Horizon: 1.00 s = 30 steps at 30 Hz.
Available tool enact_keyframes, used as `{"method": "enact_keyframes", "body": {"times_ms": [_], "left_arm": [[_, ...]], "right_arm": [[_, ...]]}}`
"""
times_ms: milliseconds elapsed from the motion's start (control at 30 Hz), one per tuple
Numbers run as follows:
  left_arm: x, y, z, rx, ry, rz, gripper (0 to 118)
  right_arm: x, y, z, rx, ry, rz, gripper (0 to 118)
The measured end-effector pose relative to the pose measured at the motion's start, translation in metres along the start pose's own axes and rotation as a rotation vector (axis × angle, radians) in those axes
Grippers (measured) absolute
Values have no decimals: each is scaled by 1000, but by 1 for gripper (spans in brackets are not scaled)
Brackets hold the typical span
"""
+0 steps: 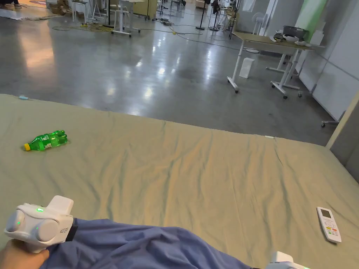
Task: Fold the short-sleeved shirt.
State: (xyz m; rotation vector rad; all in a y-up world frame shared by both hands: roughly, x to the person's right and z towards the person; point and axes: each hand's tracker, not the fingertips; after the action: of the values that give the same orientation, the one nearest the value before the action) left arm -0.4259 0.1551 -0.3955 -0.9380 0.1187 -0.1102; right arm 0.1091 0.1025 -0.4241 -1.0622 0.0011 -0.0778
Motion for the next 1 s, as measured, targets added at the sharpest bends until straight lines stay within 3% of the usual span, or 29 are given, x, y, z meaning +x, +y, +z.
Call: {"method": "enact_keyframes", "body": {"times_ms": [33, 67, 333, 667, 1000], "left_arm": [[-1, -2, 3, 5, 4, -10, 10], [-1, -2, 6, 9, 11, -18, 10], [-17, 1, 43, 122, -15, 50, 10], [-41, 45, 140, 349, 46, 41, 10], [-80, 93, 238, 536, 48, 129, 10]], "right_arm": [[-3, 1, 2, 9, -17, 17, 32], [-8, 2, 7, 29, -18, 57, 8], [-18, 10, 31, 162, -18, 109, 6], [-44, 50, 170, 513, 20, 193, 5], [-41, 107, 269, 753, 34, 178, 5]]}}
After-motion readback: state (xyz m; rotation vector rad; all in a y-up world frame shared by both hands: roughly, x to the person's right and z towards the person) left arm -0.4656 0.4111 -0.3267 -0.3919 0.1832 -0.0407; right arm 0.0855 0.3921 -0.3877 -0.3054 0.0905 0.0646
